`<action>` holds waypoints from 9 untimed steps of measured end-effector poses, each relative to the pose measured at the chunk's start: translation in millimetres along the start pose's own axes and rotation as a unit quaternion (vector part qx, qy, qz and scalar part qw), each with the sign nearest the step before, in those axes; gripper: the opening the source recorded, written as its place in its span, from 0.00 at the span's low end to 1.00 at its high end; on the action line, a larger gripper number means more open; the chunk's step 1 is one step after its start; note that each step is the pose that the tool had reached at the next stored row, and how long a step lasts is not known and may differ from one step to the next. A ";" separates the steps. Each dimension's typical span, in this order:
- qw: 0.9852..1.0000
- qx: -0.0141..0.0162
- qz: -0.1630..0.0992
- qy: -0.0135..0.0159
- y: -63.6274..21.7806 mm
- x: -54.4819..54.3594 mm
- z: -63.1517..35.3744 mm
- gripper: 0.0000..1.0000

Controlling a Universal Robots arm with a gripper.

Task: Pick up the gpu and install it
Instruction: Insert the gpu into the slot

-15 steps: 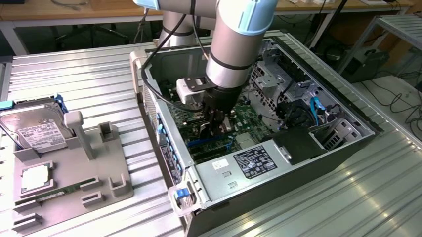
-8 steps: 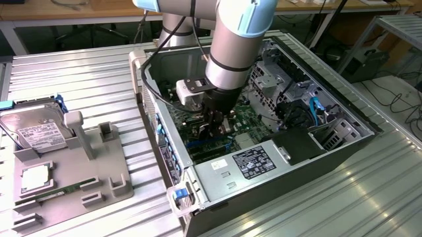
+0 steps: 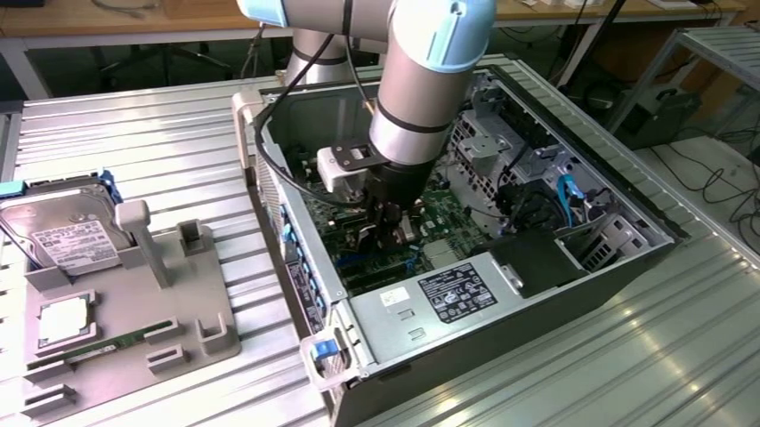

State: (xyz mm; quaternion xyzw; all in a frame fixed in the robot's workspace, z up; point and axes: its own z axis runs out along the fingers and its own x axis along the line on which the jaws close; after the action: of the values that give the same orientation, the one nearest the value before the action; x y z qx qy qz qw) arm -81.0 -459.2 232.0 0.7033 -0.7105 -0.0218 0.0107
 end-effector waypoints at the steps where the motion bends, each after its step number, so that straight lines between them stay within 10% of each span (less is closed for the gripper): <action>1: 1.000 0.000 0.000 0.000 0.0 -0.1 0.4 0.28; 9: 1.000 0.000 0.000 0.001 -0.2 0.3 6.7 0.28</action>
State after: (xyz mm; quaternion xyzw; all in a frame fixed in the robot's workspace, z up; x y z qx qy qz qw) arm -81.1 -459.4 225.3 0.7033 -0.7105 -0.0216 0.0116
